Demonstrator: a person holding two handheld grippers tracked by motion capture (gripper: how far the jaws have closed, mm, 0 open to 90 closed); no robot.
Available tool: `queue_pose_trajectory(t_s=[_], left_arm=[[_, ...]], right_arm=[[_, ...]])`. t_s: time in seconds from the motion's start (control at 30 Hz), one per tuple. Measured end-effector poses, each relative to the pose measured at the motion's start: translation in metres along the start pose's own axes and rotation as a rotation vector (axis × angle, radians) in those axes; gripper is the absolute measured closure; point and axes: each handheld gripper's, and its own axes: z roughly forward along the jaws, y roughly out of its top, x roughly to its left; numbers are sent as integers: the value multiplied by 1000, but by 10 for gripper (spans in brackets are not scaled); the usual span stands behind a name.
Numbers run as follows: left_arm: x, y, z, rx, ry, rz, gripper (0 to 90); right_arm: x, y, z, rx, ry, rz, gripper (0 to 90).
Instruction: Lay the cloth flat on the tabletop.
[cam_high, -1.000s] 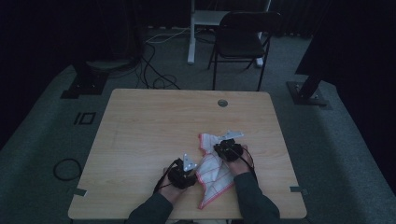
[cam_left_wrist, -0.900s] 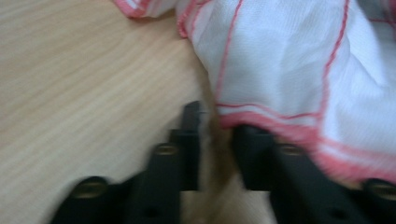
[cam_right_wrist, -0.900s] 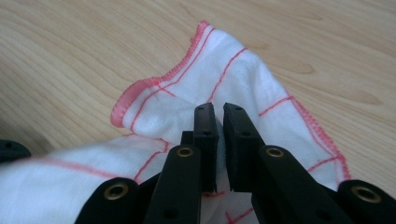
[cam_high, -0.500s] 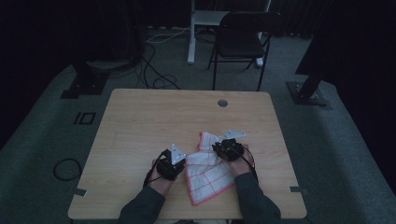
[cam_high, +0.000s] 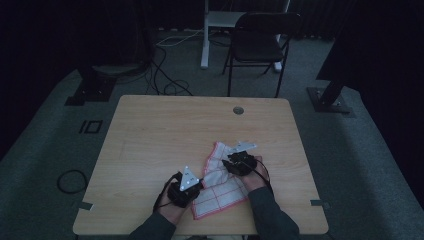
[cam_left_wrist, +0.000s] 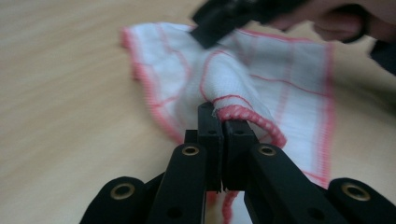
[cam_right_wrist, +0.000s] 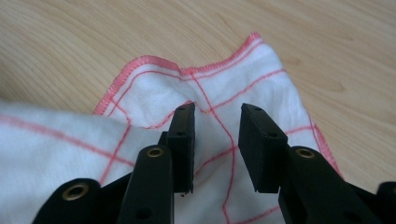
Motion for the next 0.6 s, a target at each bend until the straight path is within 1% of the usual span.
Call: queue_pose_trajectory(t_s=[0.03, 0.07, 0.1, 0.13, 0.17, 0.2, 0.23, 0.27, 0.3, 0.33, 0.37, 0.4, 0.43, 0.47, 0.5, 0.53, 0.57, 0.6], left_arm=[[0, 0, 0, 0, 0, 0, 887], [-11, -1, 5, 14, -27, 25, 886], [-11, -1, 5, 14, -27, 25, 886], [-18, -3, 12, 29, -51, 33, 885], [-18, -3, 12, 29, -51, 33, 885], [-23, -6, 17, 45, -63, 38, 884], [-23, -6, 17, 45, -63, 38, 884], [-27, -9, 23, 66, -74, 45, 884], [-27, -9, 23, 66, -74, 45, 883], [-28, -11, 27, 75, -80, 41, 881], [-28, -11, 27, 75, -80, 41, 878], [-26, -12, 28, 84, -82, 37, 868], [-26, -12, 28, 84, -82, 37, 854], [-25, -13, 27, 81, -77, 25, 835], [-25, -13, 27, 81, -77, 25, 817], [-22, -13, 24, 68, -65, 12, 790], [-22, -13, 24, 68, -65, 12, 785], [-19, -13, 21, 64, -54, 8, 785]], right_arm=[[0, 0, 0, 0, 0, 0, 672], [-1, -2, -1, 9, 1, 4, 675], [-1, -2, -1, 9, 1, 4, 675], [0, -3, -2, 9, 1, 10, 677], [0, -3, -2, 9, 1, 10, 677], [1, -4, -5, -9, 3, 8, 663], [1, -4, -5, -9, 3, 8, 663], [5, -3, -11, -38, 19, 0, 636], [5, -3, -11, -38, 19, 0, 636], [13, -2, -15, -58, 48, -27, 616], [13, -2, -15, -58, 48, -27, 616], [21, -4, -17, -53, 82, -63, 607], [24, -5, -16, -44, 85, -78, 606], [28, -7, -14, -25, 91, -89, 606], [28, -7, -14, -25, 91, -89, 606], [31, -12, -9, 0, 95, -94, 610], [31, -14, -8, 7, 93, -93, 611], [31, -14, -8, 7, 93, -93, 611]])
